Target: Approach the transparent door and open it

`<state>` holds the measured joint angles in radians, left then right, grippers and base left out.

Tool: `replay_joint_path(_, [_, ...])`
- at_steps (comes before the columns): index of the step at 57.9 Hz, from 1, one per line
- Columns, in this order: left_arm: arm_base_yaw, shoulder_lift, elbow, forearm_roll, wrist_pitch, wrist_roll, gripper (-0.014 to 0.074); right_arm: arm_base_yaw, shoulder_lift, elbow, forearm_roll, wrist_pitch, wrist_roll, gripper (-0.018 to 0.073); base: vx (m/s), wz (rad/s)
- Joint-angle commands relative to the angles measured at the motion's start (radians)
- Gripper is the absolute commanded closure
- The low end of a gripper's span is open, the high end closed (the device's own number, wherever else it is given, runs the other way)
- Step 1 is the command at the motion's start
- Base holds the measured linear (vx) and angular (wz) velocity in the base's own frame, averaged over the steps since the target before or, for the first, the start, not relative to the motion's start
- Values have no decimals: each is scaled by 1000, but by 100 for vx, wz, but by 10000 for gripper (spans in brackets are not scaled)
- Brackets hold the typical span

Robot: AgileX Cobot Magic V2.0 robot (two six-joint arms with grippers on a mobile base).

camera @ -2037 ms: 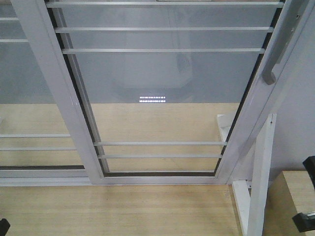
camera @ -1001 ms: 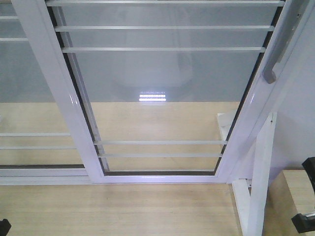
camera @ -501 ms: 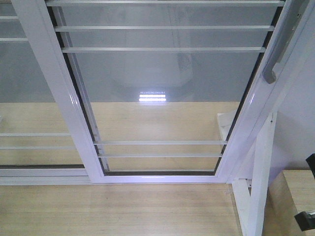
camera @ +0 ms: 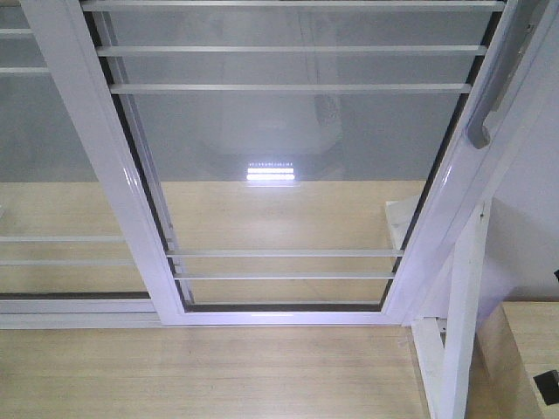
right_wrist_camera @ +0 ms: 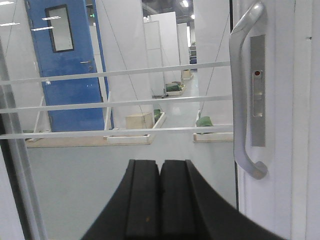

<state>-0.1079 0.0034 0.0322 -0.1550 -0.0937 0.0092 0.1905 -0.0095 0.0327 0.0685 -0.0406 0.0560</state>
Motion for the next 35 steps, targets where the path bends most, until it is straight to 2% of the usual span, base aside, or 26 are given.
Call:
replay_joint_path(1, [-7,20,6,-8,-77,-9,558,-4,14,1,-2,-90,-3,515,0,0])
replay_joint_path(8, [-7,20,6,-8,-75,-22,492,-4,14,1,-2,-85,-3,424,0,0])
replay_joint_path(20, [-7,20,6,-10,-82,-29,299,-4,14,1,2,-94,-2,186,0,0])
replay_joint_path(23, [-7,20,6,-37,-110,-81,253,-4,14,0,30,-126,25,140,0,0])
replay_joint_path(28, [-7,20,1,-94,-167,-196,219,-4,14,-14,93,-194,89,136,0,0])
replay_joint_path(35, [-7,20,-70,-47,-94,-193,216,-4,14,-92,108,-163,77,153,0,0])
